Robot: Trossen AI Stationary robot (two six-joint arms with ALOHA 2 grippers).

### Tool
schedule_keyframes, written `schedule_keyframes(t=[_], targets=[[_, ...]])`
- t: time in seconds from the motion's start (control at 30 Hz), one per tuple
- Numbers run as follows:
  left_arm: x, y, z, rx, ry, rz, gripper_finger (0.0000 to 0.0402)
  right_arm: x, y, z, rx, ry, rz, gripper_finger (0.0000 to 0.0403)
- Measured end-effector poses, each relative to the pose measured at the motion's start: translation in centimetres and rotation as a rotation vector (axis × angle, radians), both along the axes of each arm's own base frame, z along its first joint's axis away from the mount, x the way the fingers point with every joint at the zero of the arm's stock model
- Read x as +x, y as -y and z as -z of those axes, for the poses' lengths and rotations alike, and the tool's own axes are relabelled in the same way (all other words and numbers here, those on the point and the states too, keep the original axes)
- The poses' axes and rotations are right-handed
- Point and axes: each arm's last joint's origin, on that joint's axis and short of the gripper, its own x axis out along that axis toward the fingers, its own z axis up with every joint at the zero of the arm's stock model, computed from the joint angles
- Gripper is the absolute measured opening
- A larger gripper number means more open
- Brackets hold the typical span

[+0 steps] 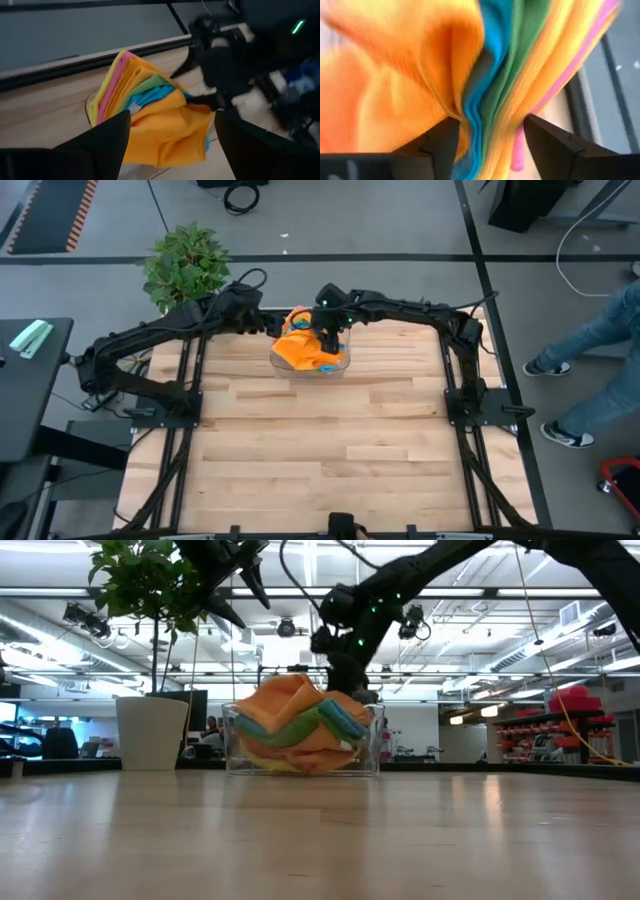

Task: Fold microfiber towels
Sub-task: Put the stacked microfiber cloths into the transparent bin

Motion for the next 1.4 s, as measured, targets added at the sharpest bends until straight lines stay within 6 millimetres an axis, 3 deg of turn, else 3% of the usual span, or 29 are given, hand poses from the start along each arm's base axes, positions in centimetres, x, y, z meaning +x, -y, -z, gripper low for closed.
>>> schedule_keyframes(t=[0.23, 0.37, 0.53, 0.7, 0.87, 1.03, 1.2, 1.4], targets=[[0.2, 0.2, 0.0, 0.120, -0.097, 0.245, 0.0295, 0.2, 0.7, -3.4, -0.022, 0.039, 0.012, 0.0268], [0.3, 0.4, 0.1, 0.229, -0.171, 0.395, 0.0295, -1.2, 1.2, -5.8, 0.014, -0.027, 0.041, 0.0272], [1.7, 0.8, 1.1, 0.317, -0.269, 0.548, 0.0295, -4.6, 0.5, -10.0, 0.063, -0.057, 0.096, 0.0273], [4.4, 0.8, 4.0, 0.347, -0.396, 0.708, 0.0295, -9.8, -2.1, -12.9, 0.111, -0.034, 0.180, 0.0273], [5.9, -1.3, 6.7, 0.359, -0.504, 0.762, 0.0295, -15.0, -6.3, -12.8, 0.143, 0.101, 0.277, 0.0273], [6.3, -4.6, 8.9, 0.343, -0.560, 0.726, 0.0295, -18.4, -9.9, -11.6, 0.151, 0.296, 0.355, 0.0273], [6.1, -7.3, 10.2, 0.327, -0.564, 0.653, 0.0295, -20.2, -11.8, -10.0, 0.162, 0.358, 0.403, 0.0273], [6.3, -8.4, 11.2, 0.310, -0.514, 0.711, 0.0295, -20.7, -12.3, -8.5, 0.181, 0.327, 0.417, 0.0273]])
